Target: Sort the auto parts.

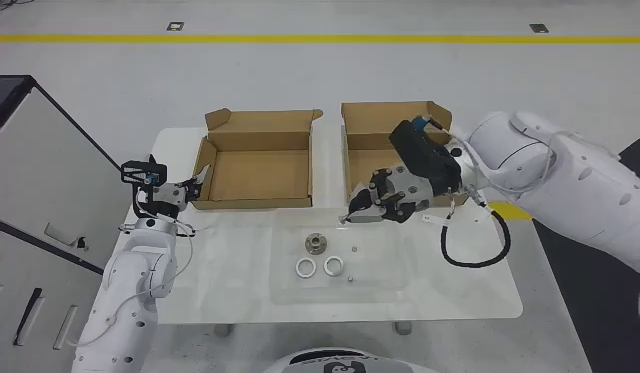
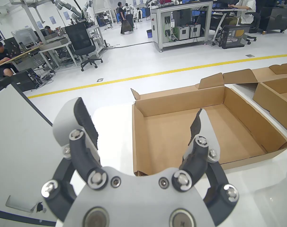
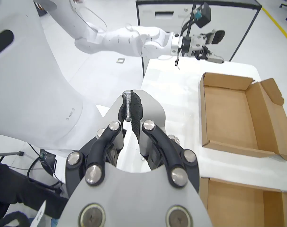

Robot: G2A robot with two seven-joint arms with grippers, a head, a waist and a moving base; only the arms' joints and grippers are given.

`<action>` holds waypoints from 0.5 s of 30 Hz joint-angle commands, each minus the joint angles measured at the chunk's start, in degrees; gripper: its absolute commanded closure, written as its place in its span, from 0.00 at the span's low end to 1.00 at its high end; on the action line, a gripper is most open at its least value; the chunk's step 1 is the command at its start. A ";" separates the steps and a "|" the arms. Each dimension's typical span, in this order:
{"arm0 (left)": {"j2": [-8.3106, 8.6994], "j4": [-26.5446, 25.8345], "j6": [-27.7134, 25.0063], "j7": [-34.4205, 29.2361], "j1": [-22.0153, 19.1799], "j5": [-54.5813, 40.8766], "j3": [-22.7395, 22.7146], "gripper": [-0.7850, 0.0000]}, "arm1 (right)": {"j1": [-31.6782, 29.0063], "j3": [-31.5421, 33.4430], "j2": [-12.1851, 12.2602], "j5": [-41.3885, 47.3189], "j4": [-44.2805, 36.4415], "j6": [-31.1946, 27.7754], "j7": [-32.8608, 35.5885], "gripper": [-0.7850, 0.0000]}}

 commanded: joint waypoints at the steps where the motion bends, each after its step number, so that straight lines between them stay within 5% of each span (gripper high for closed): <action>1: 0.00 0.00 0.00 0.00 0.00 0.00 0.00 0.00 | -0.81 0.59 -0.26 3.37 -0.84 -0.03 -2.00 1.00; 15: 0.00 0.00 0.00 0.00 0.00 0.00 0.00 0.00 | -4.61 11.51 -5.01 26.62 -6.33 -0.03 4.45 1.00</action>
